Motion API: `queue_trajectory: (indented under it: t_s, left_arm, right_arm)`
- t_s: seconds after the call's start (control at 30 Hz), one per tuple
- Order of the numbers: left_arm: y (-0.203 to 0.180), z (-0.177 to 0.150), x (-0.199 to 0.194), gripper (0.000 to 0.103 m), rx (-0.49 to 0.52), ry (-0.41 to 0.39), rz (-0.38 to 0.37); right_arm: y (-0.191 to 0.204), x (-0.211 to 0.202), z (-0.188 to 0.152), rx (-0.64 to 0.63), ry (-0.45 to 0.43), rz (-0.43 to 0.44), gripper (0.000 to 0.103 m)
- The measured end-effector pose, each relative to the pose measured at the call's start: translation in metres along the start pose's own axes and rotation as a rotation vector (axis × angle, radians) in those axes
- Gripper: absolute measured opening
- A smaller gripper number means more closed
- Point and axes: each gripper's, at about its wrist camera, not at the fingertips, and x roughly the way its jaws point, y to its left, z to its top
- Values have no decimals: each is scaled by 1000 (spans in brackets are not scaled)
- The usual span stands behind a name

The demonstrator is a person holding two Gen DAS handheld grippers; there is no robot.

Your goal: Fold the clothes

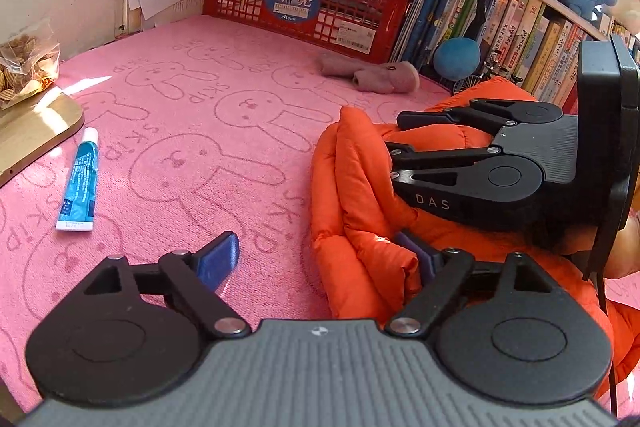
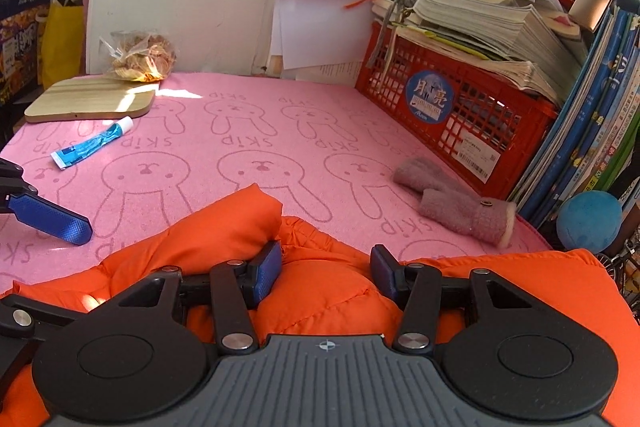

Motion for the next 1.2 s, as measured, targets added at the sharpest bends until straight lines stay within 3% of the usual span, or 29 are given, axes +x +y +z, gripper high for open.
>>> queue_trajectory:
  t_s: [0.13, 0.23, 0.4, 0.43, 0.53, 0.7, 0.87, 0.97, 1.03, 1.2]
  left_arm:
    - [3, 3, 0, 87, -20, 17, -3]
    - [4, 3, -1, 88, -43, 27, 14]
    - [-2, -2, -6, 88, -27, 1, 54]
    - [-4, -4, -6, 90, -11, -8, 70]
    - [-12, -5, -4, 95, 30, -29, 93]
    - [-19, -8, 5, 98, 29, -49, 95]
    - [-15, -1, 2, 98, 9, -35, 116]
    - [-26, 24, -18, 76, 45, -73, 147]
    - [-39, 45, -39, 78, 90, -206, 141]
    - [-73, 58, -3, 81, 231, -231, 178]
  right_arm:
    - [0, -3, 3, -4, -4, -23, 54]
    - [8, -16, 11, -28, -26, -117, 60]
    - [-14, -79, 11, 212, -143, -258, 70]
    - [-19, -85, 8, 234, -132, -297, 70]
    - [-30, -79, -17, 166, -23, -452, 74]
    - [-25, -72, -50, -39, 6, -583, 77]
    - [-23, -63, -57, -54, -26, -574, 78]
    - [-32, -67, -55, 20, -50, -505, 78]
    - [-33, -74, -53, 36, -69, -492, 78]
    - [-23, -90, -41, 41, -145, -489, 77]
